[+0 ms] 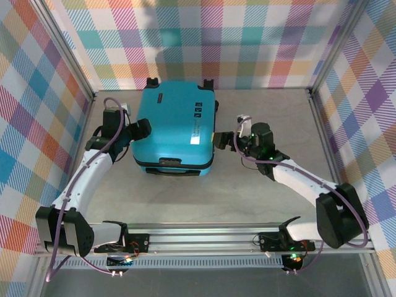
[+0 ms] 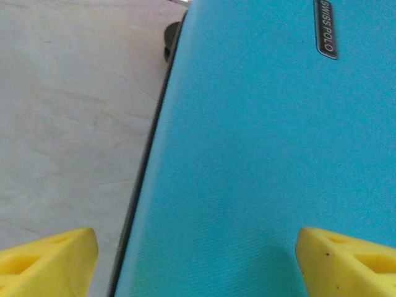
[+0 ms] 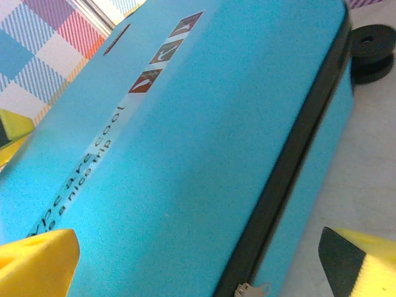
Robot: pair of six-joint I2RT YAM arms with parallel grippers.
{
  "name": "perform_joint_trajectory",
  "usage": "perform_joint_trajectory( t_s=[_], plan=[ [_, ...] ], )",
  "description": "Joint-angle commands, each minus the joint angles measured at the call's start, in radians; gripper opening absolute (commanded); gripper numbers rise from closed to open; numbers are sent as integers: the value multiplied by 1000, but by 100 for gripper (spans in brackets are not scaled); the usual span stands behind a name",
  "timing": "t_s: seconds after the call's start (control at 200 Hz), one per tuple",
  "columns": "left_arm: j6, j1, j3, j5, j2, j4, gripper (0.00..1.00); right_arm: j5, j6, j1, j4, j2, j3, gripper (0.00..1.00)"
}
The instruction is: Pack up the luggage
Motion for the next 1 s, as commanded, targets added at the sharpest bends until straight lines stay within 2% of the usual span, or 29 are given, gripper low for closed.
perform_joint_trajectory(
  t_s=[0.0,0.285,0.41,0.675,0.83,0.995],
  plan=[
    [-18,11,-6,83,37,49,83,-38,43,27,62,50,63,100],
    [-38,2,-43,229,69,101,79,-48,59,55,64,149,131,99],
    [-78,-36,-89,297,78,213,78,-73,68,55,76,164,137,99],
    [-126,-203,-80,284,176,303,75,-54,50,6,2,88,103,99],
    [-167,-303,-77,249,192,346,75,-60,5,-93,-112,-2,78,99],
    [-188,-388,-69,198,195,382,75,-130,-32,-189,-211,-41,91,99]
  ],
)
